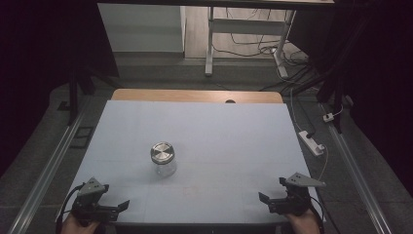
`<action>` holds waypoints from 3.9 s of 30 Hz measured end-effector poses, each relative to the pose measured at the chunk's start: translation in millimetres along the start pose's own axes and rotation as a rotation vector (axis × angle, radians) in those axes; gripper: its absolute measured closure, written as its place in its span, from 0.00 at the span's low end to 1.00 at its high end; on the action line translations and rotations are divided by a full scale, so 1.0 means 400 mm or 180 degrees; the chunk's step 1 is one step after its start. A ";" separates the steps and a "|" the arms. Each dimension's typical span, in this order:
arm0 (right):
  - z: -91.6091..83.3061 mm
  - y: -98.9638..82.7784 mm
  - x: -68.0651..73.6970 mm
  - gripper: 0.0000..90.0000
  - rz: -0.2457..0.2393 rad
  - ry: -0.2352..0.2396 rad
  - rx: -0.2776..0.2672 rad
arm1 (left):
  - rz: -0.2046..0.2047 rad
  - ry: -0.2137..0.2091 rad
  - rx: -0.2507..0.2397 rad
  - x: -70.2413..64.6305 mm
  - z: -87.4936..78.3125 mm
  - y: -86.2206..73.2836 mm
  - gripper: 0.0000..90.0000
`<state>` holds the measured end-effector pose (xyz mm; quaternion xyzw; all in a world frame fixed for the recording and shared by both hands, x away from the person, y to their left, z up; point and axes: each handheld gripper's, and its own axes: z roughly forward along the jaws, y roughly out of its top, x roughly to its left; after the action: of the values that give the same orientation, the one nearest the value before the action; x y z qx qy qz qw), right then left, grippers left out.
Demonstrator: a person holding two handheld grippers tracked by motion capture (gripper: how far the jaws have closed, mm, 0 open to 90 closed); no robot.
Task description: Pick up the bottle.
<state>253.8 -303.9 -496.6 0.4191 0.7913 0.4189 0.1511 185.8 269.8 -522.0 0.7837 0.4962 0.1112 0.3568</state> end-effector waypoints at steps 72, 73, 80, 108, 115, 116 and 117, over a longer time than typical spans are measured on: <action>0.009 0.003 -0.002 0.00 -0.0035 0.0140 0.0109 | 0.0445 -0.0377 -0.0269 -0.003 0.072 0.106 0.00; 0.009 0.003 -0.002 0.00 -0.0035 0.0140 0.0109 | 0.0435 -0.0390 -0.0268 -0.002 0.075 0.110 0.00; 0.010 0.003 -0.001 0.00 -0.0039 0.0140 0.0113 | 0.0427 -0.0419 -0.0225 0.003 0.101 0.143 0.00; 0.011 0.003 -0.001 0.00 -0.0047 0.0145 0.0123 | 0.0685 -0.0518 -0.0184 -0.002 0.223 0.255 0.00; 0.011 0.003 -0.002 0.00 -0.0044 0.0147 0.0123 | 0.0767 -0.0551 -0.0172 -0.011 0.257 0.277 0.00; 0.011 0.003 -0.002 0.00 -0.0045 0.0146 0.0124 | 0.0779 -0.0561 -0.0162 -0.011 0.261 0.279 0.00; 0.011 0.003 -0.002 0.00 -0.0047 0.0148 0.0123 | 0.0794 -0.0565 -0.0154 -0.012 0.266 0.281 0.00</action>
<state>257.4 -301.7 -498.3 0.4062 0.8056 0.4119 0.1277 318.2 189.5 -522.4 0.8372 0.3586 0.0970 0.4014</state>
